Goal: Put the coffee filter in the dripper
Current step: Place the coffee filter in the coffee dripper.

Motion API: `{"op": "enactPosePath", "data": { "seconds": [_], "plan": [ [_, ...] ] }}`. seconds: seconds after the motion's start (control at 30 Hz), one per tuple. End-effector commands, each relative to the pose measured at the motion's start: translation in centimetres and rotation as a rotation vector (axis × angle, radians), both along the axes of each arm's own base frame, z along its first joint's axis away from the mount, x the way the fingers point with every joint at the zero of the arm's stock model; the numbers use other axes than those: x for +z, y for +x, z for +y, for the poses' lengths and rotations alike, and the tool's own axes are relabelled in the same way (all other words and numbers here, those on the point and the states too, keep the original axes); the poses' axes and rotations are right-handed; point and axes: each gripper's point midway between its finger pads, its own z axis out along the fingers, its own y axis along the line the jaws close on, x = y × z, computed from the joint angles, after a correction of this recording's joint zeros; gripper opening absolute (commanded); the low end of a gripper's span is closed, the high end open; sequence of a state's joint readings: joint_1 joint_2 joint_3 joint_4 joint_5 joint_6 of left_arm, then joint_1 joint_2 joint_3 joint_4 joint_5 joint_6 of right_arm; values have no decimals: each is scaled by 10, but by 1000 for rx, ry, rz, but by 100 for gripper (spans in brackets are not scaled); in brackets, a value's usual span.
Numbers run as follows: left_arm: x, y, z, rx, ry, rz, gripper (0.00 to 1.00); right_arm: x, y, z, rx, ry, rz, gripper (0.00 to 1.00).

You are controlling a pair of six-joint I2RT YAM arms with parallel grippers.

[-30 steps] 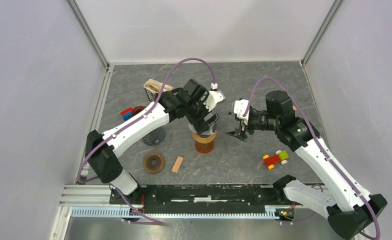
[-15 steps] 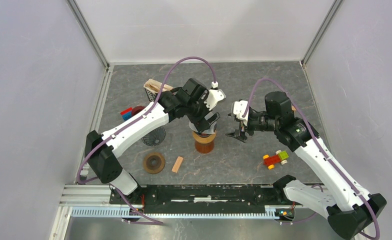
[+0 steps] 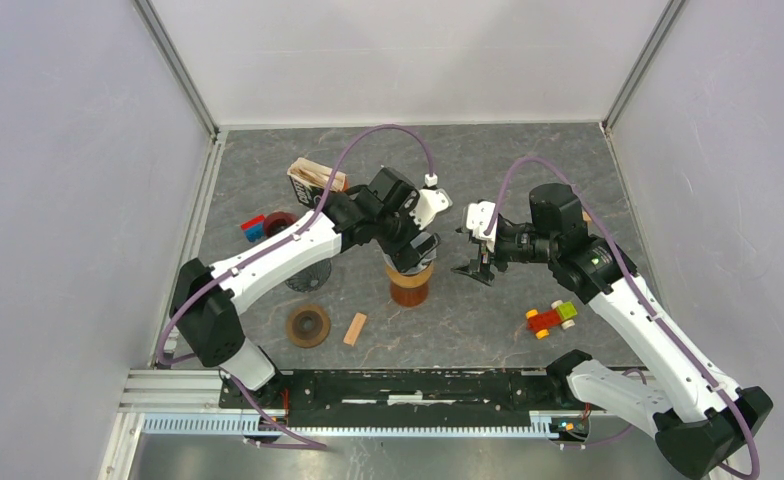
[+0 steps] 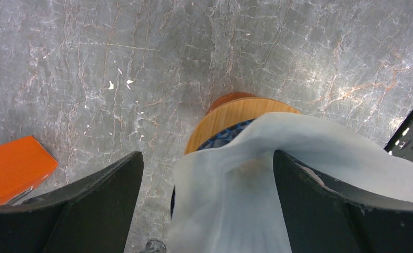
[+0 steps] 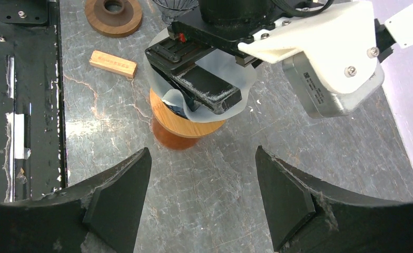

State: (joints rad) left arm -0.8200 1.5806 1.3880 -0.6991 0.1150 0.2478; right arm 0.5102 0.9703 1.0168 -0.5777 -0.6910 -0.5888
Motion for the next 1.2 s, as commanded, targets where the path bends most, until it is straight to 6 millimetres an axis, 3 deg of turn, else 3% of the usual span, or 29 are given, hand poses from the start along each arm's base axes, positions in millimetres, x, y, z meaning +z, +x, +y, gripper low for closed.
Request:
{"op": "enactPosePath", "data": {
  "seconds": [0.0, 0.47, 1.17],
  "plan": [
    [6, -1, -8, -11, -56, -20, 98, 7, 2, 3, 8, 20, -24, 79],
    [49, 10, -6, -11, -75, -128, 100, 7, 3, 4, 11, 19, -20, 79],
    [94, 0, 18, 11, -114, -223, 100, 1, 7, 4, 5, 4, -12, 79]
  ]
}}
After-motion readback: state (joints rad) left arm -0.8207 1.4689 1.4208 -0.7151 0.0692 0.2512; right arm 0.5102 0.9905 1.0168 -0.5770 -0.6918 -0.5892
